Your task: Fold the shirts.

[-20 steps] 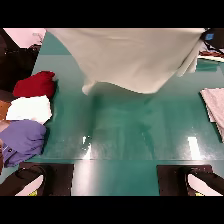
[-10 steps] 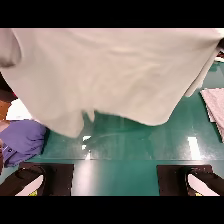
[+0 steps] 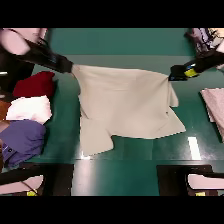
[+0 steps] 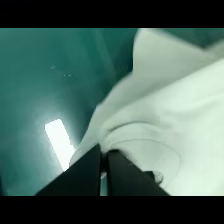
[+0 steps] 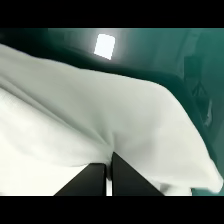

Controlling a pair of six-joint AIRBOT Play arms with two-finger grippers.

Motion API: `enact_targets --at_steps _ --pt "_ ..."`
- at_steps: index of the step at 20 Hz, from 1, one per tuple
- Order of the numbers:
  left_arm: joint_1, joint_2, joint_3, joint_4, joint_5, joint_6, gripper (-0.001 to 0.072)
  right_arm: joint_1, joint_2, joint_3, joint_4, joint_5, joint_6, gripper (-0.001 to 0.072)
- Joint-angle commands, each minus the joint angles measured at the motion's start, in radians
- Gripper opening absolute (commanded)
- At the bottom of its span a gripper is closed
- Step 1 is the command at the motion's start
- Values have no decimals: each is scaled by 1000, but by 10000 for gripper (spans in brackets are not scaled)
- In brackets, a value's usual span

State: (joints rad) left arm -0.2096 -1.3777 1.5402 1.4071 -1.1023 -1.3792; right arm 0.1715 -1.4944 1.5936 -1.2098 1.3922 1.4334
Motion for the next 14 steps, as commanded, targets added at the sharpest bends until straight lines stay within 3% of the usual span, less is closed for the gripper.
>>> enact_targets --at_steps 1,3,4,5,6,7,11,14 --pt "0 -183 -44 22 218 -3 27 -1 -154 -1 5 -186 -7 18" --pt "0 -217 -44 24 271 -39 29 -3 -213 55 4 -197 -6 19" --pt "0 -218 -44 27 278 -50 139 -8 -237 91 6 -196 -6 20" --pt "4 -217 -40 29 277 -58 390 -10 -254 126 6 -192 -5 34" --pt "15 -217 -27 30 255 -64 557 -16 -266 163 6 -181 -5 183" --pt "31 -214 -5 29 216 -68 558 -25 -270 200 9 -151 -5 370" --pt "148 -139 55 0 -8 -114 541 -85 -208 232 15 63 -34 371" --pt "217 -54 -55 -120 -100 -89 540 -130 -83 62 37 104 -60 370"
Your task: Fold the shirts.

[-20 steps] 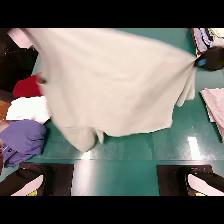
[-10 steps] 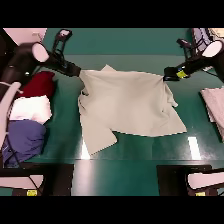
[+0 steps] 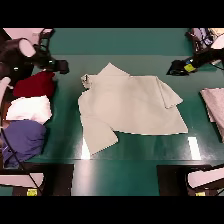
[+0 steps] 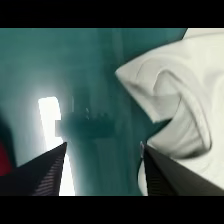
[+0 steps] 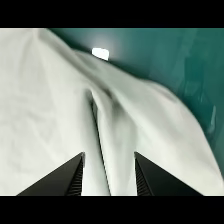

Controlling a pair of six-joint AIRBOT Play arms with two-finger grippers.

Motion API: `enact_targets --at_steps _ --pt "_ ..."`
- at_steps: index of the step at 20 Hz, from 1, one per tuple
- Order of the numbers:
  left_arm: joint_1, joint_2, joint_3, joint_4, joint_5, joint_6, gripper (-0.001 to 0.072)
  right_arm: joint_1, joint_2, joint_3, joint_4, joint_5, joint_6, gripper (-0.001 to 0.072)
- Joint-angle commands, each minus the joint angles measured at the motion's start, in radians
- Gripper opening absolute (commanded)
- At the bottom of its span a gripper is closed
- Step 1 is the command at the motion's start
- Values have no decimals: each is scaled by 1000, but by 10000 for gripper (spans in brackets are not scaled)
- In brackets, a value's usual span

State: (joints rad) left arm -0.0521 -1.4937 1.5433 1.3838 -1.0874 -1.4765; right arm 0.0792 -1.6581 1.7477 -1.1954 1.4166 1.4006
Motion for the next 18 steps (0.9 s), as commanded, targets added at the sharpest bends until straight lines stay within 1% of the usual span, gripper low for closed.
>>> enact_targets --at_steps 1,3,4,7,8,11,12,14,18 --pt "61 89 -134 -142 -126 34 541 -54 123 -162 58 79 -47 370" --pt "58 131 -304 -227 -117 76 541 -87 201 -300 156 78 -85 369" --pt "58 151 -397 -300 -101 108 541 -104 237 -360 190 79 -100 369" --pt "58 165 -603 -502 -64 248 541 -132 311 -481 233 77 -111 369" --pt "58 165 -649 -531 -48 273 541 -140 331 -509 234 75 -113 369" --pt "58 165 -743 -555 22 283 541 -140 370 -548 235 75 -113 369" --pt "58 165 -762 -575 34 306 541 -140 380 -552 235 76 -113 369" --pt "58 164 -784 -607 45 333 540 -140 395 -551 235 71 -113 369" --pt "51 164 -789 -626 60 333 539 -140 428 -551 235 24 -113 369"
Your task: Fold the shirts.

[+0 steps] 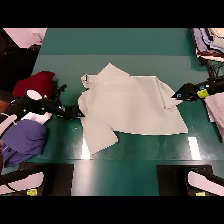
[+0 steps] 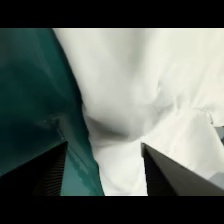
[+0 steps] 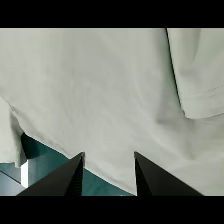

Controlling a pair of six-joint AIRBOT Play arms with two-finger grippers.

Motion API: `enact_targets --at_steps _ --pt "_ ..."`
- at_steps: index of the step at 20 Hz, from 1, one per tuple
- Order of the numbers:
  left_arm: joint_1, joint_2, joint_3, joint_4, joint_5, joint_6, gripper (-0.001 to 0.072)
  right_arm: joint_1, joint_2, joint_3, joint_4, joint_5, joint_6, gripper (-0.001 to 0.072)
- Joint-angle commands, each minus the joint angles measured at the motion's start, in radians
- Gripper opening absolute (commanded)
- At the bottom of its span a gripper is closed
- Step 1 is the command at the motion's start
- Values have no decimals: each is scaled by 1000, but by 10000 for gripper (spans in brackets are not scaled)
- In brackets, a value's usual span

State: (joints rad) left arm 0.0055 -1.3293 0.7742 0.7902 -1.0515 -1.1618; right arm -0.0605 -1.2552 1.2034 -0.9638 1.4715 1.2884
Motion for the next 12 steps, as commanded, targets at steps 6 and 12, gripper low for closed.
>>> enact_targets --at_steps 6,12 --pt "-117 1 -17 -5 66 7 27 -16 35 -7 -6 -2 0 369" --pt "-106 76 128 105 -13 -43 25 -203 93 -185 -205 71 0 371"
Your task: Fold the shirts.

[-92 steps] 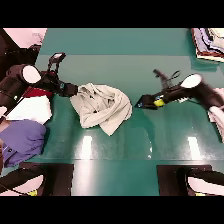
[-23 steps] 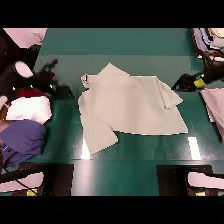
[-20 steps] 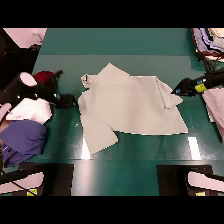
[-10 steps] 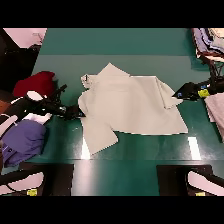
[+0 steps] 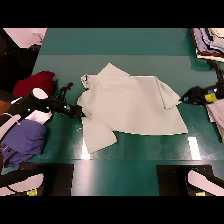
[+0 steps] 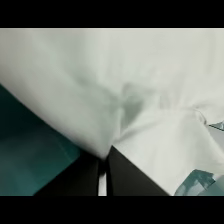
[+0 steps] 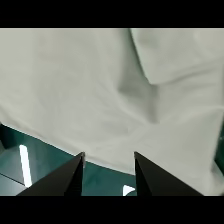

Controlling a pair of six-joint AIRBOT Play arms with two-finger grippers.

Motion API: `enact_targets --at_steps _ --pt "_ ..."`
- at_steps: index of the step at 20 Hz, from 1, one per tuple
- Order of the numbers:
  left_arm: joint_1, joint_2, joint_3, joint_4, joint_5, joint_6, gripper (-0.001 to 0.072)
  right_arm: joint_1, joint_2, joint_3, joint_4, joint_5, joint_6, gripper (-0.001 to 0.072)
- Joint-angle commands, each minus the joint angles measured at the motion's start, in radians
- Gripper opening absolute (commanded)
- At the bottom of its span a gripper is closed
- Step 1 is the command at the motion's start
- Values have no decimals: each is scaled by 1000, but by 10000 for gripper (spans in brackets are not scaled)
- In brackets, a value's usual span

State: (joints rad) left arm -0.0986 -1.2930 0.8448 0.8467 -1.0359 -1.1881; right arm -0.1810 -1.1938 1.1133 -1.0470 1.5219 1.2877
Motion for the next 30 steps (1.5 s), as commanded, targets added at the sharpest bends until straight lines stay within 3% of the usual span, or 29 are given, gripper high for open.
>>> enact_targets --at_steps 1,2,3,5,6,11,12,14,15,18,20,25,30 --pt "-2 61 76 48 -30 -17 26 -125 46 -161 -161 13 0 426" --pt "-2 77 87 47 -29 -16 26 -171 52 -218 -178 4 0 586" --pt "-2 88 93 43 -28 -17 26 -223 51 -274 -175 -8 0 634" --pt "-2 92 93 44 -24 -17 26 -289 31 -353 -171 -39 -12 607" --pt "-2 92 93 43 -23 -17 26 -304 15 -382 -145 -42 -49 557" --pt "-2 92 93 43 -24 -19 26 -250 -60 -449 -47 -102 -108 549" --pt "-2 92 93 43 -31 -20 26 -231 -67 -446 -48 -108 -108 465" --pt "-2 92 93 44 -53 -37 25 -199 -67 -446 -54 -124 -109 133" --pt "-2 93 93 45 -61 -58 25 -189 -59 -446 -54 -134 -109 19" --pt "-1 145 145 130 -46 -141 24 -189 32 -415 -43 -139 -96 19" --pt "-1 213 255 182 -46 -152 24 -188 129 -306 -39 -127 -39 19" --pt "-2 347 718 190 -51 -156 26 -188 313 123 214 -232 -5 19" --pt "-2 365 1193 178 -62 -185 26 -189 397 560 178 -299 -5 19"
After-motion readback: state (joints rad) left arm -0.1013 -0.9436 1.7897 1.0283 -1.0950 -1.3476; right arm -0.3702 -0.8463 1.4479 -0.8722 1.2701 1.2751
